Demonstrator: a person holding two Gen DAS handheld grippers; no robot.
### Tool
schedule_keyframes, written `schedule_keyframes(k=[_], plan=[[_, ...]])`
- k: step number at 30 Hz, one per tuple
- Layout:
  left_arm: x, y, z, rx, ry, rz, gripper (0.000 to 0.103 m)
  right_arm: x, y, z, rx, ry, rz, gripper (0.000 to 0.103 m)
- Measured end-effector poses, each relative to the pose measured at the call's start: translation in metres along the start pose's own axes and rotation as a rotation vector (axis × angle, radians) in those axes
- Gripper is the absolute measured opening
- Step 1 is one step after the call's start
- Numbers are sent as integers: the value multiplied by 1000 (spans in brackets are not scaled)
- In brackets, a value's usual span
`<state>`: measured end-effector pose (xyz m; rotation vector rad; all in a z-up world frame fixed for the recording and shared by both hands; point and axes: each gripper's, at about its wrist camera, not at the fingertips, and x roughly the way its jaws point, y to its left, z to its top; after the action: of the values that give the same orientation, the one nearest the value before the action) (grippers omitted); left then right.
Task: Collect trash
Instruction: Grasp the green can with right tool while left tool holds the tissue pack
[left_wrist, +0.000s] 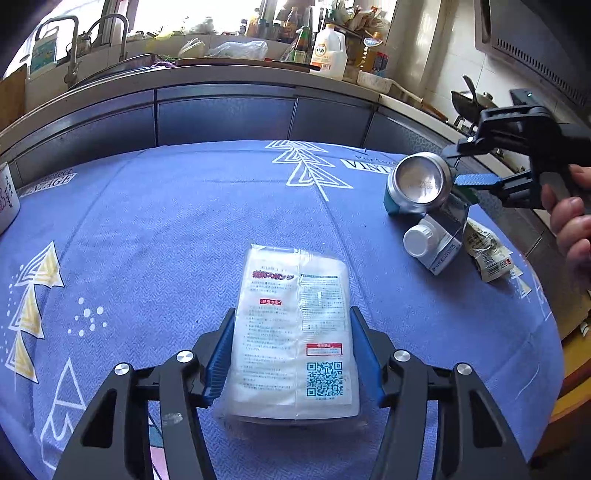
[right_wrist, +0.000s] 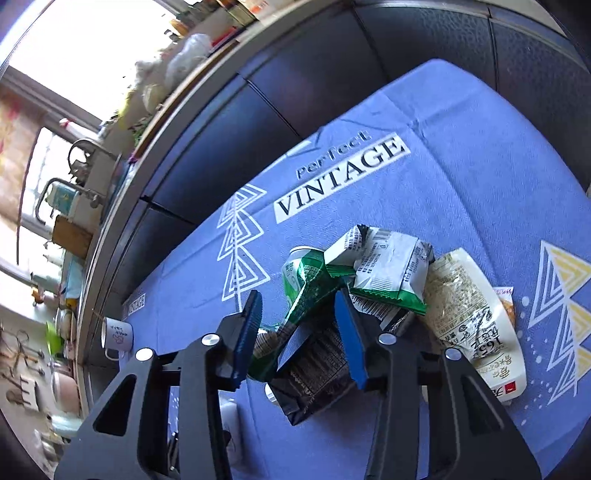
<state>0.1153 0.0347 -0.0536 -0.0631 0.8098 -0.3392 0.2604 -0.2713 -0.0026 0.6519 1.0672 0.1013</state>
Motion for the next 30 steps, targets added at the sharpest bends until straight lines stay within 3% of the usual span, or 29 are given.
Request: schedule_keyframes(k=[5,8,10,15,19,25,30], plan=[[-1,13,1,-62,-12,-46,59,15,4,2,31,53,-60,36],[-3,18,1,-87,-19,-72,59,22,6,-1,47,80,-47,16],[-4,18,-1,-93,-30,-74,59,22,10,-10,42,83,-15,12],[-12,26,-2,-124,-72,-90,59,-11,51,-53,-80,-68,138,9],[-5,24,-1,-114,-37,-86,59,-57,63,-110,-205,-250,181,9],[-7,6,-4,-45,-20,-44,59,-105,16,-181,-230,-338,182,9],[-26,-30,-10,-12,-13,-117,59,-122,-39,-208,-222,-343,123,9]])
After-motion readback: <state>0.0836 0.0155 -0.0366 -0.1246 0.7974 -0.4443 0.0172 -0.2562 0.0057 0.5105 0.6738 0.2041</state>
